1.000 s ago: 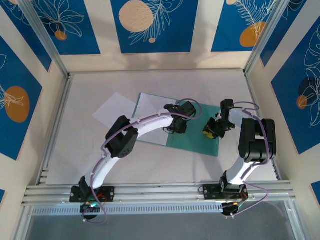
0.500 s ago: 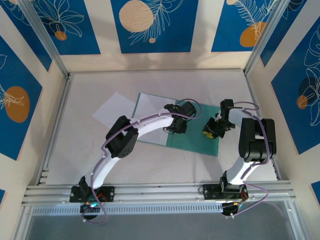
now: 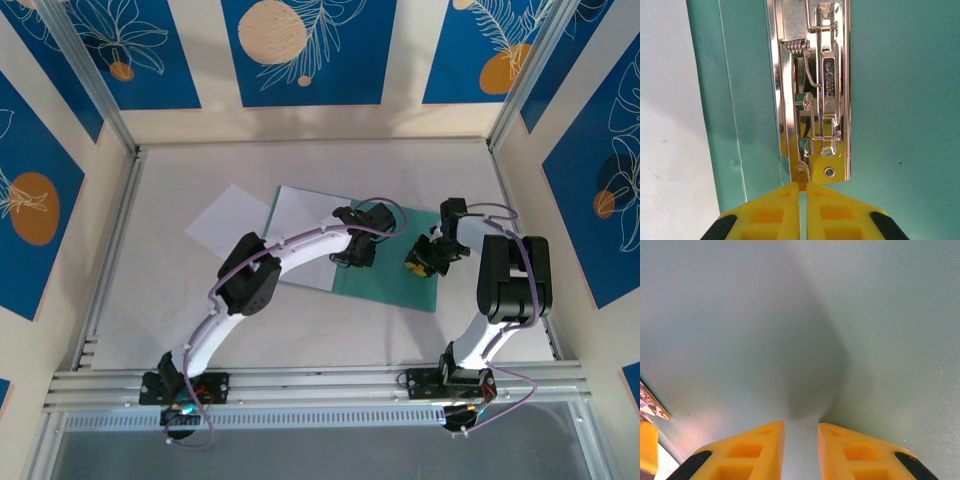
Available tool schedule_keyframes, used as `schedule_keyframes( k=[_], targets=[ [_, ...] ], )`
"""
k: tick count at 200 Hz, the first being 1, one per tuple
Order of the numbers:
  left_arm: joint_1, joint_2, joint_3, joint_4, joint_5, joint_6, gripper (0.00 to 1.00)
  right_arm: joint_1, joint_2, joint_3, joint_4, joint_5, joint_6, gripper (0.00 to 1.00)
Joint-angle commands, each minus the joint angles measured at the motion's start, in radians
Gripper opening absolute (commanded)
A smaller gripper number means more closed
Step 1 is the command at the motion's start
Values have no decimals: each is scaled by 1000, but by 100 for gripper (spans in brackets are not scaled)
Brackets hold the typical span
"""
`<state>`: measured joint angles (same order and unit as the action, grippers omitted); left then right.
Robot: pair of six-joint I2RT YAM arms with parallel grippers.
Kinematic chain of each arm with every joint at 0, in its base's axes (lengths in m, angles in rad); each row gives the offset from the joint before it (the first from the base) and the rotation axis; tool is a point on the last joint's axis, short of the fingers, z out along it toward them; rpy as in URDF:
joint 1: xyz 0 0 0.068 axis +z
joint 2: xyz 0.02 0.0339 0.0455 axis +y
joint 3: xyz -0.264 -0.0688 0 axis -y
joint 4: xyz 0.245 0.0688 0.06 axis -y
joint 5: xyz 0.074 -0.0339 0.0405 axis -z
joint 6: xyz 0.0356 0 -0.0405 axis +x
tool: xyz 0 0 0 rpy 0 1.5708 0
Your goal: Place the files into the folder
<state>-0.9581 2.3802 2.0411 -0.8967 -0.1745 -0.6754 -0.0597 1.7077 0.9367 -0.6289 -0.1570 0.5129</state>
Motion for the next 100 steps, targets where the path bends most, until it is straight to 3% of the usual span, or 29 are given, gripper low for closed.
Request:
schedule_keyframes(
  k=[1,100],
  targets=[
    [-26,60,8,-30,49,-20,9,12,36,5,12,-9,-14,27],
    [-34,70,13,-20,79,-23,6,18,43,5,12,-12,-14,27]
  ],
)
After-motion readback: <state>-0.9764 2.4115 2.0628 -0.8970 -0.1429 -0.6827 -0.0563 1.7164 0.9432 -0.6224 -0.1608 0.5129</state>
